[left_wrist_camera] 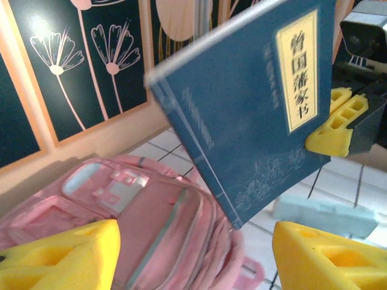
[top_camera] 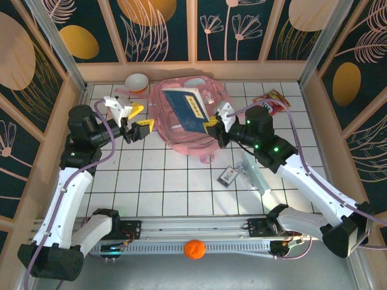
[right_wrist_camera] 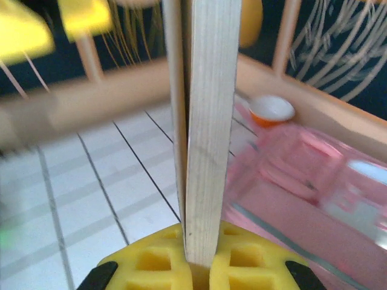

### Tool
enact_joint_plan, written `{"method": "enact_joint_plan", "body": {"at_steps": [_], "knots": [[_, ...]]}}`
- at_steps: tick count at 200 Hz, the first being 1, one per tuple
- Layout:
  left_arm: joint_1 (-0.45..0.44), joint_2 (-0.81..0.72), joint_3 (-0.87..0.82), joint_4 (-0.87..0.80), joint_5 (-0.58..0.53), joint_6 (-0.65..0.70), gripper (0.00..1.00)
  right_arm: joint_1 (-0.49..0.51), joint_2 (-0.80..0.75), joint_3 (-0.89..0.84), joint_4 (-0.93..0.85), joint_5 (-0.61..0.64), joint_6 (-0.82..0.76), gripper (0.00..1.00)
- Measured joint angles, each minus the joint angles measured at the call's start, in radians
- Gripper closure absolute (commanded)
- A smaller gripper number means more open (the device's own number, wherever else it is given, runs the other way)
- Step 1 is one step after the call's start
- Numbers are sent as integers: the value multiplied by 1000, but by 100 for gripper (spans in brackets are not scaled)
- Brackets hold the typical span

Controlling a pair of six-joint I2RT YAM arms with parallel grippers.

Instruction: Pack the student bag

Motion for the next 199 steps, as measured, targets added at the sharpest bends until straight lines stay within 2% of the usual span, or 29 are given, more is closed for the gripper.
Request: {"method": "enact_joint_plan", "body": {"at_steps": [33,67,108,142,159,166,169,170,173,187,199], "knots": [[-14,21,11,-127,0,270,31,23,47,22,-235,122,-227,100],[-94,53,11,-235,-17,484,29,98,139,66,-366,192,-373,100],[-188,129,11,-329,-73,631,28,150,230,147,-412,202,-478,100],[-223,145,-25,-315,-81,644,32,159,255,191,-416,172,-543,100],[-225,148,-43,-308,-79,635,44,161,258,204,-422,153,-570,100],[-226,153,-43,-308,-74,630,58,161,258,207,-422,146,-576,100],[-226,154,-43,-307,-69,632,68,161,258,209,-423,144,-578,100],[-227,155,-43,-307,-69,636,74,161,258,209,-423,143,-578,100],[-227,156,-43,-307,-68,628,80,161,258,211,-423,140,-580,100],[-228,160,-44,-300,-40,620,99,150,256,211,-422,112,-583,77],[-228,156,-54,-266,-16,595,100,121,247,203,-408,72,-580,61]]}}
